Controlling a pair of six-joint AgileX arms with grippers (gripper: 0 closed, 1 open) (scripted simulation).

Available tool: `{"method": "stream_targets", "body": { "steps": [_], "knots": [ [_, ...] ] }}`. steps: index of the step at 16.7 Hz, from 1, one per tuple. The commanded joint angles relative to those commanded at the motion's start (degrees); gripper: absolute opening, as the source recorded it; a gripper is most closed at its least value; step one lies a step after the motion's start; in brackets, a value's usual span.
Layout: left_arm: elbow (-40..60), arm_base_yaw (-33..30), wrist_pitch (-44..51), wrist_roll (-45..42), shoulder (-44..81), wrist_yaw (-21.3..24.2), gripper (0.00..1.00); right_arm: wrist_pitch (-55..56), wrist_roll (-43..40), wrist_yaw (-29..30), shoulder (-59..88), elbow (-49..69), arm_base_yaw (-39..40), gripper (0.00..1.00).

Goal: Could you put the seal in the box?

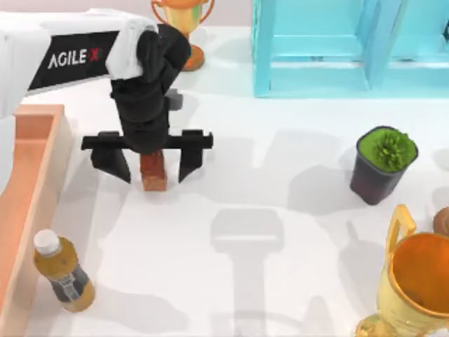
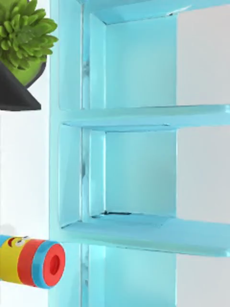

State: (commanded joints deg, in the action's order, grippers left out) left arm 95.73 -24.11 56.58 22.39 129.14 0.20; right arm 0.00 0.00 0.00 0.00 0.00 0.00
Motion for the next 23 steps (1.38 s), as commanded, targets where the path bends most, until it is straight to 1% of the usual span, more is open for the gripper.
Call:
{"method": "stream_targets", "body": {
  "steps": [8, 9, 18, 20, 23],
  "knots": [
    [0.0, 0.0, 0.0, 0.0, 0.0, 0.0, 0.02, 0.0, 0.0, 0.0, 0.0, 0.0, 0.0, 1.0],
    [0.0, 0.0, 0.0, 0.0, 0.0, 0.0, 0.0, 0.0, 0.0, 0.0, 0.0, 0.0, 0.0, 1.0],
    [0.2, 0.0, 0.2, -0.1, -0.1, 0.0, 0.0, 0.0, 0.0, 0.0, 0.0, 0.0, 0.0, 1.0],
    [2.2, -0.2, 2.4, -0.2, -0.3, -0.1, 0.0, 0.0, 0.0, 0.0, 0.0, 0.0, 0.0, 1.0],
    [7.9, -0.2, 9.7, -0.1, -1.5, -0.2, 0.0, 0.0, 0.0, 0.0, 0.0, 0.0, 0.0, 1.0]
  ]
}}
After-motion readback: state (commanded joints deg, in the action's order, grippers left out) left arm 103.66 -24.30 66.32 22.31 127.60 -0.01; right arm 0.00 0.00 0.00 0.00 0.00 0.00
